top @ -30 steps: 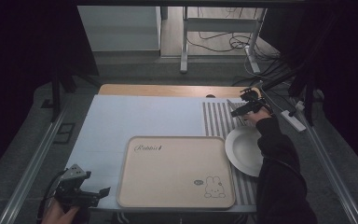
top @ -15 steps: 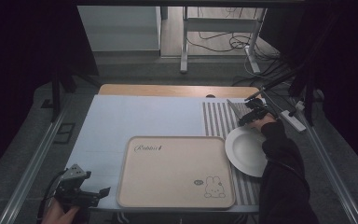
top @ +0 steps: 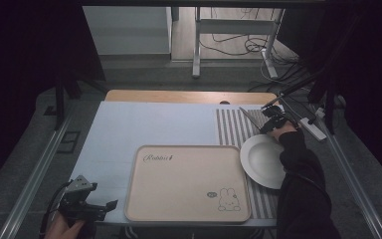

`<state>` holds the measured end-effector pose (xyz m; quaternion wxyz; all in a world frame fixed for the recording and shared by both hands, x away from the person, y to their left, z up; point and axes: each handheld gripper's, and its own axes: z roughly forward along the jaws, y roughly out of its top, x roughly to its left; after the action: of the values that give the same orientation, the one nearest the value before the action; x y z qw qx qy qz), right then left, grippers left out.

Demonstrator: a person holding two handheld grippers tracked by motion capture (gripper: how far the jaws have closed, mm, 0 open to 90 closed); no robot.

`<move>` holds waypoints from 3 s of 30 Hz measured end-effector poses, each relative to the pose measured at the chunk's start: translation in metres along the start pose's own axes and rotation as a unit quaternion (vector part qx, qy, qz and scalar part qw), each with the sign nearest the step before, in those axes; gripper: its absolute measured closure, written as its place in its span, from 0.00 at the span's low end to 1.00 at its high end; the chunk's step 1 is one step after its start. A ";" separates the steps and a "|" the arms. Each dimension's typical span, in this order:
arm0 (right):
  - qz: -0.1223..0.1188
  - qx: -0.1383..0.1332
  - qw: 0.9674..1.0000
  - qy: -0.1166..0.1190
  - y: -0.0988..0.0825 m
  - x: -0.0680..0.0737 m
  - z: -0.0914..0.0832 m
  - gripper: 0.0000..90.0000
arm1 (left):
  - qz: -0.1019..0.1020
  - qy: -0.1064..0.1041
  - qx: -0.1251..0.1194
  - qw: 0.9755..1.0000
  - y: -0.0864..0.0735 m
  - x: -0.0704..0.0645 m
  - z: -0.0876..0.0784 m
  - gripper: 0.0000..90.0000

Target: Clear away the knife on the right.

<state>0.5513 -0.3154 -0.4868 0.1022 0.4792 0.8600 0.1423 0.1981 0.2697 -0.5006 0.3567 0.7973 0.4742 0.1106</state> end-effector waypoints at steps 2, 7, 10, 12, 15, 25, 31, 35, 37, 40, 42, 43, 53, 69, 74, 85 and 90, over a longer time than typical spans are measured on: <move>-0.003 0.004 1.000 -0.002 0.001 0.001 0.000 0.89 | 0.000 0.000 0.000 1.000 0.000 0.000 0.000 0.02; 0.012 -0.014 1.000 0.006 -0.001 -0.001 0.000 0.90 | -0.001 -0.001 0.000 1.000 0.000 0.000 0.000 0.02; 0.017 -0.032 0.999 0.013 -0.001 -0.002 -0.001 0.90 | -0.002 -0.001 0.000 1.000 0.001 0.000 0.001 0.02; 0.021 -0.043 0.999 0.017 0.000 -0.001 -0.002 0.90 | -0.001 -0.001 0.000 1.000 0.001 0.000 0.001 0.02; 0.020 -0.063 0.998 0.018 0.004 0.001 -0.005 0.90 | -0.002 -0.001 0.000 1.000 0.001 0.000 0.000 0.02; 0.015 -0.096 0.994 0.047 0.017 0.018 -0.005 0.90 | -0.001 -0.001 -0.001 1.000 0.000 0.000 0.000 0.02; 0.003 -0.117 0.991 0.070 0.026 0.034 -0.007 0.90 | -0.001 -0.001 -0.001 1.000 0.000 0.000 0.000 0.02; -0.004 -0.129 0.988 0.080 0.031 0.046 -0.008 0.90 | 0.000 -0.001 0.000 1.000 0.000 0.000 0.000 0.02; -0.008 -0.135 0.987 0.088 0.034 0.052 -0.009 0.90 | 0.000 -0.001 -0.001 1.000 0.000 0.000 0.000 0.02; -0.021 -0.143 0.985 0.093 0.038 0.066 -0.011 0.90 | 0.000 0.000 0.000 1.000 0.000 0.000 0.000 0.02; -0.026 -0.146 0.984 0.097 0.039 0.072 -0.011 0.90 | 0.001 0.000 0.000 1.000 0.000 0.000 0.000 0.02; -0.026 -0.146 0.984 0.097 0.039 0.072 -0.011 0.90 | 0.000 0.000 0.000 1.000 0.000 0.000 0.000 0.02; -0.062 -0.156 0.979 0.116 0.041 0.106 -0.019 0.90 | 0.001 0.000 0.000 1.000 0.001 0.000 0.000 0.02; -0.108 -0.148 0.975 0.126 0.028 0.151 -0.029 0.90 | 0.003 0.001 0.001 1.000 0.001 -0.001 0.001 0.02; -0.121 -0.146 0.974 0.123 0.017 0.161 -0.032 0.90 | 0.003 0.002 0.002 1.000 0.001 -0.001 0.001 0.02; -0.146 -0.137 0.972 0.125 -0.017 0.188 -0.041 0.90 | 0.004 0.002 0.002 1.000 0.001 -0.001 0.001 0.02; -0.157 -0.131 0.971 0.125 -0.031 0.197 -0.043 0.90 | 0.004 0.003 0.002 1.000 0.001 -0.001 0.001 0.02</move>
<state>0.4108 -0.1690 -0.4648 0.0767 0.2994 0.9044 0.2942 0.1985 0.2682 -0.5005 0.3534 0.7995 0.4723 0.1132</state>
